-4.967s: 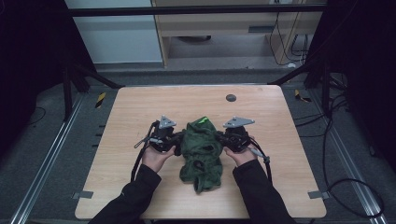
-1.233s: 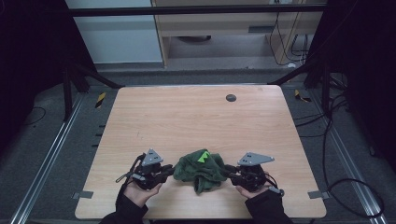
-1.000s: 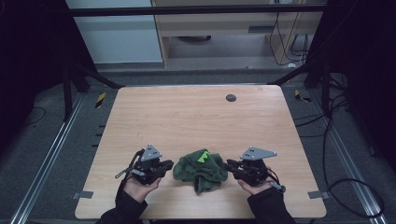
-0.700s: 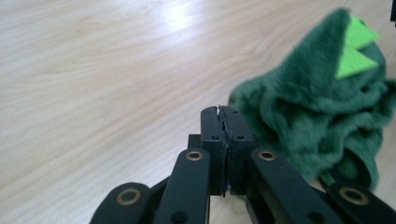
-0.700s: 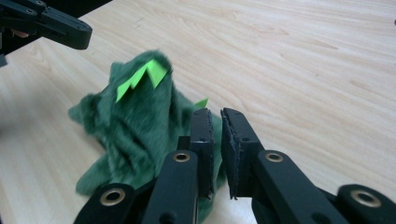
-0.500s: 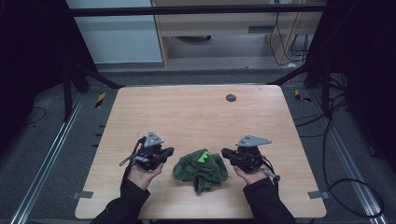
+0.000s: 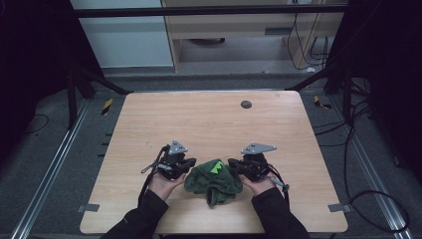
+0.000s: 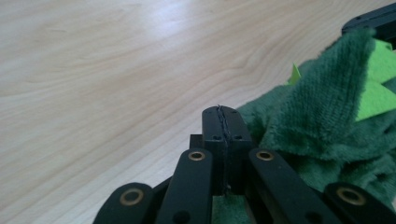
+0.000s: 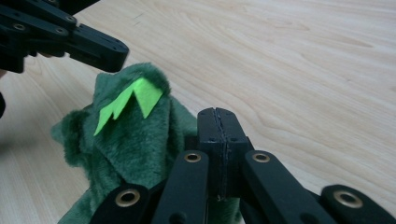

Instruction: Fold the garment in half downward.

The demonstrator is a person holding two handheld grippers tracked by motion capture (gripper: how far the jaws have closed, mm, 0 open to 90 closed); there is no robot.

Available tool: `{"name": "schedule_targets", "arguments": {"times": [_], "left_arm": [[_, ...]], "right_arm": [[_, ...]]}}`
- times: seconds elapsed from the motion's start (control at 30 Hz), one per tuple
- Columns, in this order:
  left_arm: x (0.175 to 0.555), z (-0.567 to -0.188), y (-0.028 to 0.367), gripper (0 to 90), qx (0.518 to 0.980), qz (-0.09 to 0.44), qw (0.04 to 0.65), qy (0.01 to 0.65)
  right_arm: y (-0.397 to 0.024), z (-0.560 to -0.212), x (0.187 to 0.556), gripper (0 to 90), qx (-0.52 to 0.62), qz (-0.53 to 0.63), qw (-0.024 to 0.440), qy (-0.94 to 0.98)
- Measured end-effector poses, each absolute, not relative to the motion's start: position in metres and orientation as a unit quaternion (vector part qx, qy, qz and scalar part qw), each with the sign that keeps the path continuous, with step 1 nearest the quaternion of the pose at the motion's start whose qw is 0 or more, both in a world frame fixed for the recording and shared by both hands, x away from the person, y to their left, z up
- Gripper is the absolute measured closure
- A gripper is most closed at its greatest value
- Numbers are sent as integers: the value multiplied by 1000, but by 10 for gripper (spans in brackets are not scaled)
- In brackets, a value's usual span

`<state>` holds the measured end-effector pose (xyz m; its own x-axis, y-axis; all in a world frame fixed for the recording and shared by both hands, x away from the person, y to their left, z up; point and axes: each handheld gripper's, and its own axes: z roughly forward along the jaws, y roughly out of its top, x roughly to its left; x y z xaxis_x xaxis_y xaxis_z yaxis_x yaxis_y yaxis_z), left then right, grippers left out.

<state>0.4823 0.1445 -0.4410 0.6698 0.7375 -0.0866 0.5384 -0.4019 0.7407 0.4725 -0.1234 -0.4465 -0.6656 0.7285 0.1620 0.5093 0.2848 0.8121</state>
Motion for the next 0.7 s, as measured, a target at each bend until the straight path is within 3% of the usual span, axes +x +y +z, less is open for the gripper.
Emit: {"name": "schedule_targets", "arguments": {"times": [0.7], "left_arm": [[449,-436,146,896,843,93,409,337]], "right_arm": [[-113,-446,450,898,354,456,96,811]]}}
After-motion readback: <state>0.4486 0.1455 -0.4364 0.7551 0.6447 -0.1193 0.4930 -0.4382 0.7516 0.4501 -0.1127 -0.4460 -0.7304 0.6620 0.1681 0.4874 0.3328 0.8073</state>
